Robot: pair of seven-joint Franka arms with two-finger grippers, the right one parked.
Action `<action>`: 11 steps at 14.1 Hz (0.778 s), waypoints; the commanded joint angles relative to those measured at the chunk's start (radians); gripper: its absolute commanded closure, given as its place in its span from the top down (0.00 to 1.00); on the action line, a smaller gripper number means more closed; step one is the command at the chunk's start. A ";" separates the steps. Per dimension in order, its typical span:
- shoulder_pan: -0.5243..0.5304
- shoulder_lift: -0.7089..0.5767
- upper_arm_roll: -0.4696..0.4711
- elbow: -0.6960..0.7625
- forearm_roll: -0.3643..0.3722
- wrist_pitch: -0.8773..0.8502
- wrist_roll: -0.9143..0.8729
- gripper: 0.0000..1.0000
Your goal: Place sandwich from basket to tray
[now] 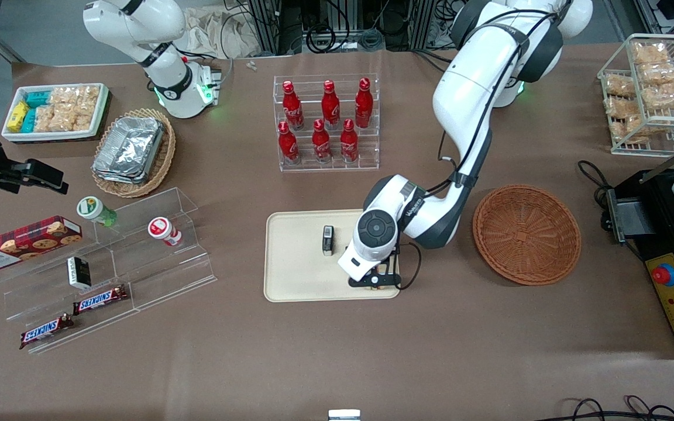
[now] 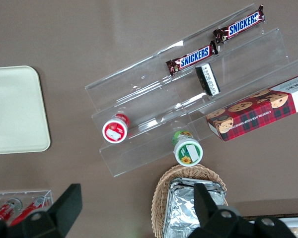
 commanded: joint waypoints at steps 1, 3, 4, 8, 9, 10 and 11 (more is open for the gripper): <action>-0.010 -0.035 0.017 -0.021 0.008 -0.028 -0.037 1.00; 0.000 -0.087 0.018 -0.019 0.008 -0.060 -0.059 1.00; 0.006 -0.125 0.020 -0.019 0.006 -0.088 -0.066 1.00; 0.079 -0.335 0.027 -0.059 0.013 -0.258 -0.105 1.00; 0.119 -0.411 0.030 -0.101 0.016 -0.265 -0.096 1.00; 0.154 -0.491 0.031 -0.166 0.016 -0.259 -0.071 1.00; 0.179 -0.569 0.031 -0.238 0.017 -0.255 -0.031 1.00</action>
